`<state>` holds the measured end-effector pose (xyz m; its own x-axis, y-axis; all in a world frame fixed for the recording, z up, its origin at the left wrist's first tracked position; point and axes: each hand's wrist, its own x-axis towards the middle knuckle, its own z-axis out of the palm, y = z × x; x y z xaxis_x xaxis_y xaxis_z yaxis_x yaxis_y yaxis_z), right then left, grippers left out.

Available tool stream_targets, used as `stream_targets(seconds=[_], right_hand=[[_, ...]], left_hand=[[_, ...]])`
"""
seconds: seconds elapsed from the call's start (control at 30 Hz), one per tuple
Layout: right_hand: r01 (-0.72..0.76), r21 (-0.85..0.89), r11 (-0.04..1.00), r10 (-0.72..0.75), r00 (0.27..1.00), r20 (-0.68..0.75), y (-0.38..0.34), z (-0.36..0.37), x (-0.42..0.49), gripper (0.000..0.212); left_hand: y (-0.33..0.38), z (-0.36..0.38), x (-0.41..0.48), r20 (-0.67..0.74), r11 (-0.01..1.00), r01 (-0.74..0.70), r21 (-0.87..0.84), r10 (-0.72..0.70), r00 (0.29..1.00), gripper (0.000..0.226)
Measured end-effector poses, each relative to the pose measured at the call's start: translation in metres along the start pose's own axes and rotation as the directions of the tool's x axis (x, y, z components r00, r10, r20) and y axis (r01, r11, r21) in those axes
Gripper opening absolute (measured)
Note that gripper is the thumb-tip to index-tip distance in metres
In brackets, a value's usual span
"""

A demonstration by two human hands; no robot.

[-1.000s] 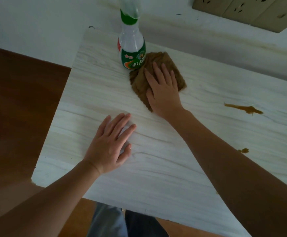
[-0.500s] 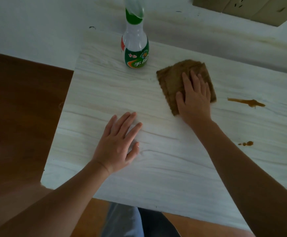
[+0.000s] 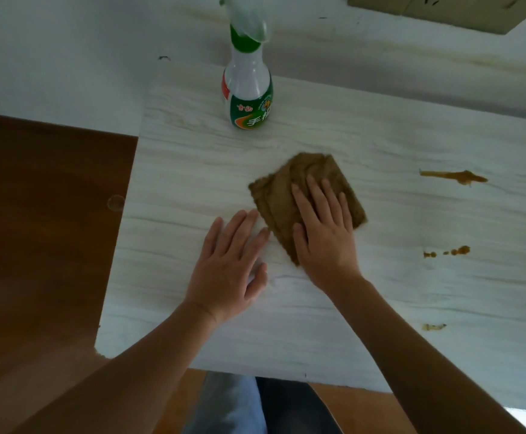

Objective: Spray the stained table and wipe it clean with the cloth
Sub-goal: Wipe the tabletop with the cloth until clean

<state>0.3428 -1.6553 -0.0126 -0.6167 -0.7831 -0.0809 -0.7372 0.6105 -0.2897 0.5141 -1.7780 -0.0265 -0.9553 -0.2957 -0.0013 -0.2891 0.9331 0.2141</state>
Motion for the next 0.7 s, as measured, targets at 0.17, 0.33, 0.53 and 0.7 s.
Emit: stream_targets(seconds=[0.17, 0.33, 0.53, 0.7], right_hand=[[-0.152, -0.032, 0.988, 0.153, 0.987, 0.049, 0.051, -0.023, -0.009, 0.060], [-0.224, -0.049, 0.973, 0.226, 0.974, 0.029, 0.077, -0.036, 0.053, 0.063], [-0.256, -0.070, 0.964, 0.253, 0.966, -0.043, 0.023, -0.011, 0.101, 0.062], [-0.139, -0.038, 0.990, 0.138, 0.990, -0.020, -0.016, 0.001, 0.086, 0.060]], left_hand=[[-0.002, 0.001, 0.000, 0.004, 1.000, -0.010, -0.016, 0.010, 1.000, 0.059], [-0.001, 0.001, 0.001, 0.009, 0.998, -0.009, -0.057, 0.009, 1.000, 0.058], [-0.001, 0.001, 0.000, 0.025, 0.999, -0.010, -0.047, 0.011, 1.000, 0.058], [0.001, 0.001, 0.001, 0.017, 0.999, -0.007, -0.034, 0.007, 1.000, 0.058]])
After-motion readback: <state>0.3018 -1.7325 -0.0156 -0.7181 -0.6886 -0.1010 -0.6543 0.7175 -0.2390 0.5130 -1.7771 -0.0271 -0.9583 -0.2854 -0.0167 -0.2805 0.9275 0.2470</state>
